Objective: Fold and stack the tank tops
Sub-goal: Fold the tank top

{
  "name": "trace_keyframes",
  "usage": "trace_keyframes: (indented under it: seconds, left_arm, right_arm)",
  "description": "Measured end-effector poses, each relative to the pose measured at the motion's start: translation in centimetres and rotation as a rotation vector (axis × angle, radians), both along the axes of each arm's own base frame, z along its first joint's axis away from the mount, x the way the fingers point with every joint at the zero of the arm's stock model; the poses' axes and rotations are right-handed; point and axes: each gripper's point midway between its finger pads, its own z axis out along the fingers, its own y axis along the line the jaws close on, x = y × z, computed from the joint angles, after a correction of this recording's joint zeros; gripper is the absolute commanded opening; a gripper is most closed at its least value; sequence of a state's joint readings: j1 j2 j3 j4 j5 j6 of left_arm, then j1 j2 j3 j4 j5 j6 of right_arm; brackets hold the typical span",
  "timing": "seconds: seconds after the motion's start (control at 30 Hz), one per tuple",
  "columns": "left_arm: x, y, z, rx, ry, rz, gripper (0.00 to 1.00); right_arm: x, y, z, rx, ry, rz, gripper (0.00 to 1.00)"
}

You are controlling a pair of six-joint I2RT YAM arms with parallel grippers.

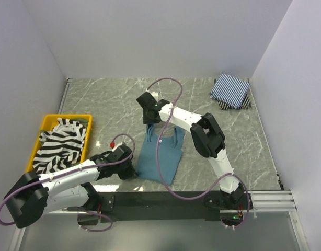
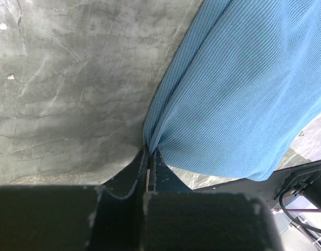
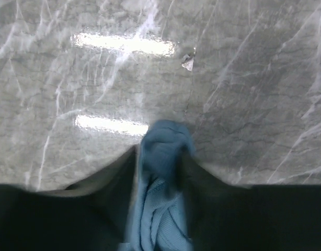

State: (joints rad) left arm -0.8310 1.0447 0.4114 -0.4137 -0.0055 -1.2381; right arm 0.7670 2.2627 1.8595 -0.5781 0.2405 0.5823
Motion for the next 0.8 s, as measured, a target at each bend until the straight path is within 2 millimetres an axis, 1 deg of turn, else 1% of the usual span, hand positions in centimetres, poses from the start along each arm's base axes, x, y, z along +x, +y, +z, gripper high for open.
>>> trace_keyframes:
  seconds: [0.03, 0.07, 0.1, 0.2, 0.3, 0.37, 0.47, 0.6, 0.73, 0.8]
  left_arm:
    - [0.0, 0.0, 0.0, -0.001, -0.001, 0.000, 0.01]
    - [0.0, 0.0, 0.0, -0.001, -0.001, 0.000, 0.01]
    - [0.0, 0.0, 0.0, -0.001, -0.001, 0.000, 0.01]
    - [0.0, 0.0, -0.1, -0.001, 0.000, 0.000, 0.01]
    - [-0.2, 0.3, -0.4, 0.004, 0.007, 0.005, 0.01]
    - [-0.3, 0.3, -0.5, -0.001, 0.008, 0.010, 0.01]
    - [-0.3, 0.3, -0.5, -0.009, 0.007, 0.017, 0.01]
    - [-0.3, 0.3, -0.5, -0.012, 0.011, 0.025, 0.00]
    - [-0.3, 0.2, -0.5, -0.015, 0.008, 0.026, 0.01]
    - [-0.3, 0.2, -0.5, -0.017, 0.007, 0.026, 0.01]
  right_arm:
    - [0.0, -0.1, 0.0, -0.001, 0.001, 0.001, 0.24]
    - [0.0, -0.1, 0.0, 0.002, 0.001, -0.003, 0.24]
    - [0.1, -0.1, -0.1, 0.004, 0.000, -0.006, 0.13]
    - [0.1, -0.5, -0.8, 0.009, 0.003, -0.015, 0.00]
    - [-0.4, -1.6, -1.9, 0.017, 0.020, -0.029, 0.00]
    - [-0.6, -2.4, -2.2, 0.034, 0.023, -0.038, 0.00]
    - [-0.7, -3.2, -1.7, 0.098, 0.012, -0.048, 0.00]
    - [-0.2, -4.4, -0.8, 0.209, -0.008, -0.074, 0.00]
    - [0.4, -5.1, -0.8, 0.292, -0.010, -0.091, 0.00]
    - [0.4, -5.4, -1.2, 0.319, 0.000, -0.094, 0.07]
